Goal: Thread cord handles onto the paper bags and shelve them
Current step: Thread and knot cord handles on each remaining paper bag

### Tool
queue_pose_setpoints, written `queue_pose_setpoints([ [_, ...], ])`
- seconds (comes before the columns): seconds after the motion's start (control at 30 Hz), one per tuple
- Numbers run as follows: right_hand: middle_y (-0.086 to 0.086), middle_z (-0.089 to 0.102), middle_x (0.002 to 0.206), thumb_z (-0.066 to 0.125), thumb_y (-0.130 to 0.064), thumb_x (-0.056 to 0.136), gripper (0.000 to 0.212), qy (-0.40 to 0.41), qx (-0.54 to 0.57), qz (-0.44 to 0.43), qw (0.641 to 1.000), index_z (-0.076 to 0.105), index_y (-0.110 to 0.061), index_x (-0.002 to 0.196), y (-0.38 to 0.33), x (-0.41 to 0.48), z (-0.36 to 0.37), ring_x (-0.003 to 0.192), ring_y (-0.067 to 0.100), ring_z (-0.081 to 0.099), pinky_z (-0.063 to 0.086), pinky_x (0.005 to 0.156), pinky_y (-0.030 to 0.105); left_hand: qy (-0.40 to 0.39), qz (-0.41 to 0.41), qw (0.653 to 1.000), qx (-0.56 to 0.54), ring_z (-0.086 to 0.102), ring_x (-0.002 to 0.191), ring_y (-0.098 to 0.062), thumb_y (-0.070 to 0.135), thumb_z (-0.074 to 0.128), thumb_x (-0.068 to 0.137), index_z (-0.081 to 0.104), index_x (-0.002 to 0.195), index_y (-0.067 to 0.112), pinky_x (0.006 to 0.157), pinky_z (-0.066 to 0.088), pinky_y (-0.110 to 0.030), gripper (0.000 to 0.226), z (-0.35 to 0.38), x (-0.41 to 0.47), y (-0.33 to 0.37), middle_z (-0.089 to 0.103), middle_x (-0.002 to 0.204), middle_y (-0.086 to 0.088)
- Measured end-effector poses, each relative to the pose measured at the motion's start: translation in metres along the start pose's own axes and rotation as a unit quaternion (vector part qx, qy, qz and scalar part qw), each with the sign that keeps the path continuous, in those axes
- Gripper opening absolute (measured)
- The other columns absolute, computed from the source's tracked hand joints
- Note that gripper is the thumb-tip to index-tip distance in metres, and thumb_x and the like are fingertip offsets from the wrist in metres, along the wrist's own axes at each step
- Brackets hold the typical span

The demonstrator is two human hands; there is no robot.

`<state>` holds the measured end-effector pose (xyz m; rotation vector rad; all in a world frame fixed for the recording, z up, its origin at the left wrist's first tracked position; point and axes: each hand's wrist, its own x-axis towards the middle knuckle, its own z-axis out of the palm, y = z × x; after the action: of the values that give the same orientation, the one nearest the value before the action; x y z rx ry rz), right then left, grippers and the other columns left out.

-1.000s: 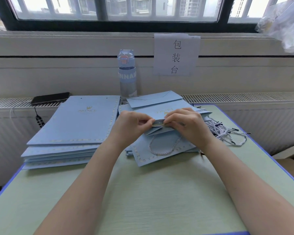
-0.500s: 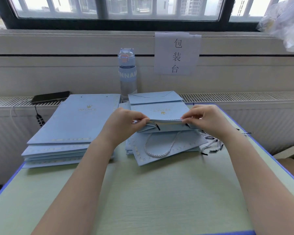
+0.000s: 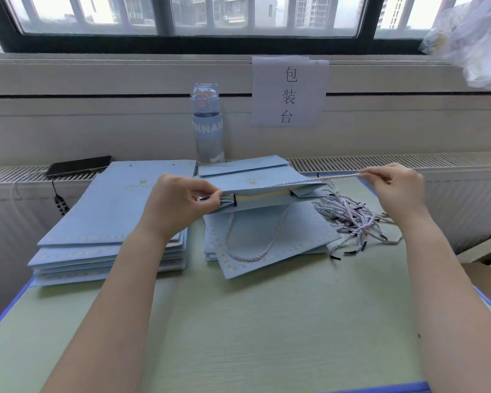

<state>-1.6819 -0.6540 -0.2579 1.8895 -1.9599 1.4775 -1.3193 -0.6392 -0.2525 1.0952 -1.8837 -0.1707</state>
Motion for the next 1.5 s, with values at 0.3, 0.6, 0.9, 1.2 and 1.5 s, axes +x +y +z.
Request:
queue_pose_setpoints([
  [0.3, -0.003, 0.065, 0.066, 0.065, -0.019, 0.087, 0.004, -0.012, 0.054, 0.090, 0.994, 0.067, -0.017, 0.090, -0.017, -0.005, 0.005, 0.050, -0.002, 0.061, 0.049, 0.071, 0.018, -0.029, 0.024, 0.998, 0.058, 0.063, 0.057, -0.013, 0.041, 0.057, 0.069, 0.071, 0.066, 0.021, 0.061, 0.057, -0.039, 0.025, -0.004, 0.000, -0.005, 0.062, 0.060, 0.020],
  [0.6, 0.005, 0.072, 0.091, 0.065, -0.012, 0.088, 0.021, -0.166, 0.314, 0.109, 0.928, 0.066, -0.012, 0.109, -0.065, -0.017, 0.014, 0.079, 0.008, 0.069, 0.055, 0.081, 0.021, -0.010, 0.084, 0.995, 0.051, 0.060, 0.061, -0.014, 0.033, 0.044, 0.076, 0.063, 0.062, 0.015, 0.059, 0.052, -0.034, 0.030, 0.018, -0.002, 0.016, 0.061, 0.062, 0.011],
  [0.9, 0.001, 0.069, 0.080, 0.067, 0.001, 0.083, 0.019, -0.263, 0.258, 0.083, 0.926, 0.070, -0.007, 0.100, -0.078, -0.038, 0.043, 0.064, -0.001, 0.066, 0.050, 0.068, 0.009, -0.080, 0.184, 0.967, 0.158, 0.066, 0.081, -0.017, 0.043, 0.041, 0.087, 0.070, 0.079, 0.017, 0.047, 0.053, -0.035, 0.040, 0.089, -0.019, 0.014, 0.069, 0.083, 0.009],
  [1.2, 0.005, 0.071, 0.081, 0.061, -0.001, 0.088, 0.012, -0.314, 0.155, 0.029, 0.936, 0.068, -0.010, 0.091, -0.074, -0.039, 0.047, 0.064, -0.001, 0.066, 0.047, 0.063, 0.007, -0.060, 0.202, 0.968, 0.135, 0.068, 0.078, -0.011, 0.028, 0.061, 0.082, 0.075, 0.075, 0.024, 0.045, 0.053, -0.030, 0.016, 0.090, -0.019, 0.013, 0.072, 0.081, 0.017],
  [1.5, -0.005, 0.066, 0.071, 0.071, -0.004, 0.080, 0.009, -0.283, 0.060, -0.068, 0.955, 0.076, -0.010, 0.084, -0.074, -0.040, 0.053, 0.060, -0.012, 0.057, 0.040, 0.063, 0.003, -0.038, 0.207, 0.970, 0.117, 0.069, 0.070, -0.013, 0.029, 0.061, 0.083, 0.076, 0.074, 0.020, 0.045, 0.053, -0.029, 0.020, 0.091, -0.020, 0.012, 0.073, 0.078, 0.011],
])
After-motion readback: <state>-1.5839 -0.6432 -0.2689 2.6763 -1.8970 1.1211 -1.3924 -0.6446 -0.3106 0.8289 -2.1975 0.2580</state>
